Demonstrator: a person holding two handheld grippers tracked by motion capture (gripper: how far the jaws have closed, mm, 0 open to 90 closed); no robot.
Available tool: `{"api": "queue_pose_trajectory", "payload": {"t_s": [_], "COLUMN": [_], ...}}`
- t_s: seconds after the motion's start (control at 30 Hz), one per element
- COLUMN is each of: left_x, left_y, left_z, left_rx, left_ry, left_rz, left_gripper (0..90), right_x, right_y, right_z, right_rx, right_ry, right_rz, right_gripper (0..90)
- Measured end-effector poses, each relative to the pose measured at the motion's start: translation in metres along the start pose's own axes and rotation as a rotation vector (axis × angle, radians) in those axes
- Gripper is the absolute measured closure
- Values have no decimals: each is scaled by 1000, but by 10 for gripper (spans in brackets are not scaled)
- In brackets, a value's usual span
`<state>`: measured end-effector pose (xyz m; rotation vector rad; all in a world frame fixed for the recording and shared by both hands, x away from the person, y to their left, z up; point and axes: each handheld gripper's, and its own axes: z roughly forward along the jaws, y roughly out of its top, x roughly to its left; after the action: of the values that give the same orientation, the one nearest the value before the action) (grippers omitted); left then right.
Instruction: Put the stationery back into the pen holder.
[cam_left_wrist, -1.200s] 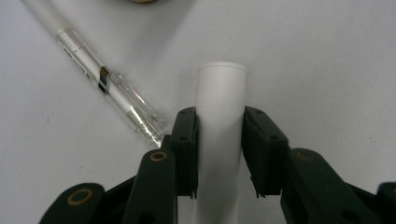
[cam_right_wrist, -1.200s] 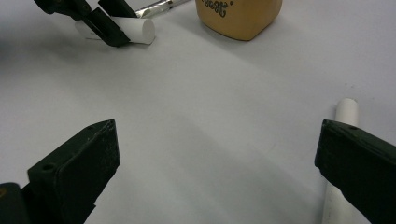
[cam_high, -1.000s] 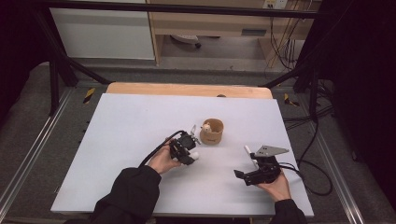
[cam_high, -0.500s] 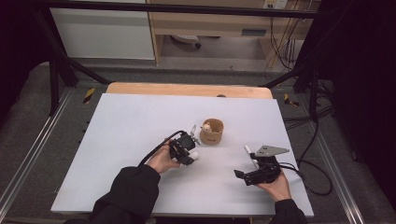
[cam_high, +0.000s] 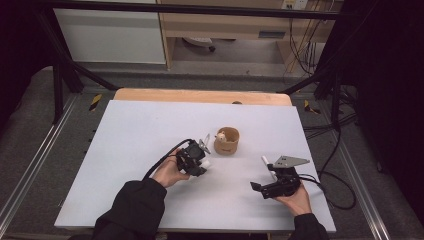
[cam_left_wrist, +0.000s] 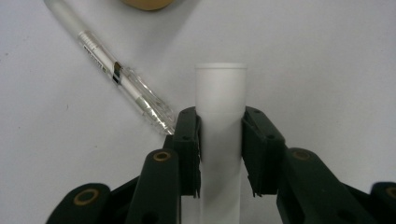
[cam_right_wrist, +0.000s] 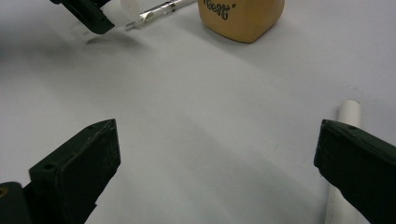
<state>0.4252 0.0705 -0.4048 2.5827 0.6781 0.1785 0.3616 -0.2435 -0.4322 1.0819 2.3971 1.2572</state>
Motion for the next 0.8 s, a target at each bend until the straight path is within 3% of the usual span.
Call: {"api": "queue_pose_trajectory", "payload": {"t_s": [0.23,0.8], "left_x": [0,4], "left_y": [-1,-7], "left_z": [-9,-42], "left_rx": [-30,-229], "left_ry": [13,20], "left_rz": [-15,-82], "left_gripper": [683,682], "right_x": [0,0], "right_y": [0,0], "right_z": [0,0], "right_rx": [-1,-1], "right_ry": [1,0], "right_rz": [0,-2], "right_gripper": [12,12]}}
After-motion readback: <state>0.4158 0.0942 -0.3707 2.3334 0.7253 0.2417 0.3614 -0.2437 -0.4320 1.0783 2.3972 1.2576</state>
